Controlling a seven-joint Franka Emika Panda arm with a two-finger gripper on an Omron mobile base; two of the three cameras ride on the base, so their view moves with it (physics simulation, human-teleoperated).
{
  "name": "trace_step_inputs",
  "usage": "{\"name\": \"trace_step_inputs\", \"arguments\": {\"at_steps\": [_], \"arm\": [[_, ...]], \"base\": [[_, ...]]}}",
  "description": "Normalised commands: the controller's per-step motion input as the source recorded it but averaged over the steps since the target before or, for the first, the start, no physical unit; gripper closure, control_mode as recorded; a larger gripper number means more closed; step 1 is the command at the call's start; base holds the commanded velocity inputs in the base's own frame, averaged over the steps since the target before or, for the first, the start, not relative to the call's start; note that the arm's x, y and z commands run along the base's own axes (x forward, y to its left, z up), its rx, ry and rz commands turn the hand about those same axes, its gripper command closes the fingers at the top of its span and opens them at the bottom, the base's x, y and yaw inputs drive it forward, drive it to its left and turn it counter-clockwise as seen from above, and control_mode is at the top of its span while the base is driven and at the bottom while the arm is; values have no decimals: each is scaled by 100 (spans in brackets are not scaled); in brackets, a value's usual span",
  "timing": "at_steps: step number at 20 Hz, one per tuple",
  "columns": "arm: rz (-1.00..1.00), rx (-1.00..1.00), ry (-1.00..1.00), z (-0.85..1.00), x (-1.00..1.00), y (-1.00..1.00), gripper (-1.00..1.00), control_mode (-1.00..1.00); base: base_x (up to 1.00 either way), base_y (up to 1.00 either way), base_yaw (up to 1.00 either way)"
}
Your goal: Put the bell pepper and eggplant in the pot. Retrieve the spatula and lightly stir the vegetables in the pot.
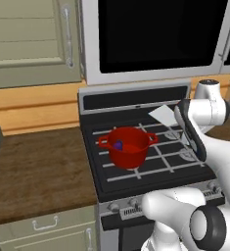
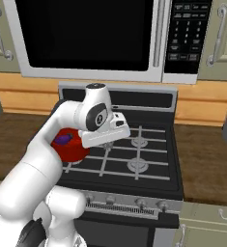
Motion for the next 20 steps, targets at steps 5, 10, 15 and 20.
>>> {"name": "trace_step_inputs", "arguments": {"at_steps": [5,10,15,20], "arm": [[0,0,0,0,0,0,100,100],[0,0,0,0,0,0,100,100],[0,0,0,0,0,0,100,100],[0,0,0,0,0,0,100,100]], "base": [[0,27,0],[-6,40,0],[-12,44,0],[-2,31,0]]}}
